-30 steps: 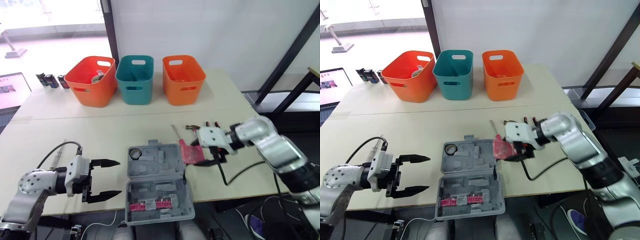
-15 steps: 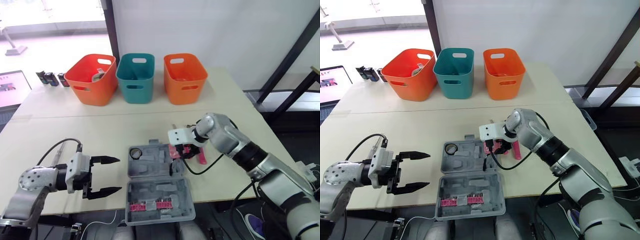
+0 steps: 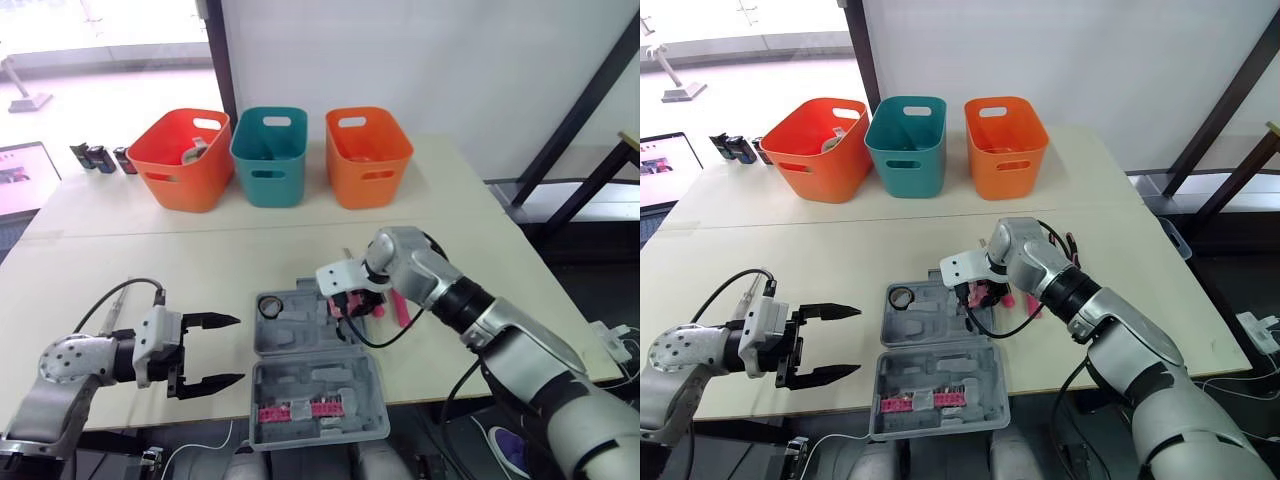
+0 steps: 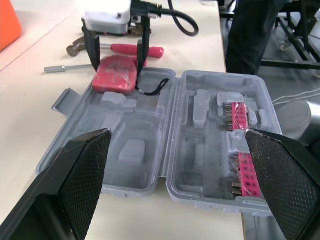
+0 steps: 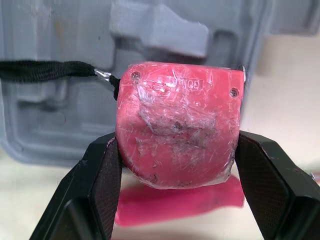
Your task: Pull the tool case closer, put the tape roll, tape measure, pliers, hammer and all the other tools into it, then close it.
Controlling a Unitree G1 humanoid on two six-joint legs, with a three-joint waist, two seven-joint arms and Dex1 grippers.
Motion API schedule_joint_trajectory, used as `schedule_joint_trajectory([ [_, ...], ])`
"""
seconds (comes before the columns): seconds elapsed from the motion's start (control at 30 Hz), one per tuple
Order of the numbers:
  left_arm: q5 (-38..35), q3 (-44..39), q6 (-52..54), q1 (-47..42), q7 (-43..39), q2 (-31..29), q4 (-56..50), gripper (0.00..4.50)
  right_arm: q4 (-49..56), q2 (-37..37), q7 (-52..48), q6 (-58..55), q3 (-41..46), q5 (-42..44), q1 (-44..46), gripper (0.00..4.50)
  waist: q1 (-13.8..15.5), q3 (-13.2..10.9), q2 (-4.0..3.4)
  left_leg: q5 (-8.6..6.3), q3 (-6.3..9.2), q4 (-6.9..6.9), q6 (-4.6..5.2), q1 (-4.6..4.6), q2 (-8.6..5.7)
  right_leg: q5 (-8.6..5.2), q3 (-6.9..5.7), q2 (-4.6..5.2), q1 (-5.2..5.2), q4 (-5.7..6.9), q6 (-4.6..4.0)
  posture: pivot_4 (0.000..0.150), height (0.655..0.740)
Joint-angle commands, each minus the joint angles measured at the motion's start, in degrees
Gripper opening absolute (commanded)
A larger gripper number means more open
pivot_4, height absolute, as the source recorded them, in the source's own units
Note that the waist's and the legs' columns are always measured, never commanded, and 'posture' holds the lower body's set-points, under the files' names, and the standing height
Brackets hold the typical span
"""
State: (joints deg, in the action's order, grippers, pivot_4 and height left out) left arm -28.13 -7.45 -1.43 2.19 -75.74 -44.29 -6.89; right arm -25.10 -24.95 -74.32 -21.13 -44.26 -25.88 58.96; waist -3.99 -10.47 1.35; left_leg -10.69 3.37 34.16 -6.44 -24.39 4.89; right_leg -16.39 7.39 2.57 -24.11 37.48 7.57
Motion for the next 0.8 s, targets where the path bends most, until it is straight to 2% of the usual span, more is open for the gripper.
schedule_joint_trajectory([
  [0.03,-0.5,0.02,0.25,-0.1,0.21,0.16,-1.43,4.5,-1.25,0.82,1.05,0.83,0.37,-1.82,0.51,2.86,0.01,0.0,0.0,0.0,0.0,0.0,0.0,0.0,0.0,0.0,0.0,0.0,0.0,0.0,0.0,0.15,0.74],
  [0.2,-0.54,-0.01,0.21,-0.09,0.2,0.15,-1.4,4.5,-2.21,1.61,1.82,1.08,0.93,-2.42,0.12,2.86,-0.09,0.01,0.02,0.03,0.01,0.03,-0.04,0.05,0.0,0.01,0.0,0.0,0.04,0.0,-0.09,0.15,0.74],
  [0.3,-0.71,0.0,0.51,-0.23,0.1,-0.06,-1.58,4.5,-1.73,1.81,1.92,0.74,1.52,-2.06,0.05,4.3,-0.08,0.02,0.02,0.04,0.02,0.03,-0.05,0.07,0.0,0.0,0.0,-0.01,0.05,0.02,-0.11,0.15,0.74],
  [0.33,-0.74,0.0,0.57,-0.27,0.09,-0.08,-1.6,4.5,-1.62,1.82,1.97,0.68,1.62,-2.03,0.02,4.45,-0.1,0.01,0.02,0.04,0.02,0.03,-0.05,0.07,0.0,0.0,0.0,0.0,0.05,0.02,-0.11,0.15,0.74],
  [0.8,-0.63,0.16,1.81,-1.13,-0.85,-0.13,-1.59,4.5,11.01,-2.1,-2.62,-9.63,11.03,5.55,-2.41,4.45,0.01,0.01,0.0,0.04,0.04,0.01,-0.06,0.01,0.0,0.0,-0.01,-0.01,0.02,0.03,-0.04,0.15,0.74],
])
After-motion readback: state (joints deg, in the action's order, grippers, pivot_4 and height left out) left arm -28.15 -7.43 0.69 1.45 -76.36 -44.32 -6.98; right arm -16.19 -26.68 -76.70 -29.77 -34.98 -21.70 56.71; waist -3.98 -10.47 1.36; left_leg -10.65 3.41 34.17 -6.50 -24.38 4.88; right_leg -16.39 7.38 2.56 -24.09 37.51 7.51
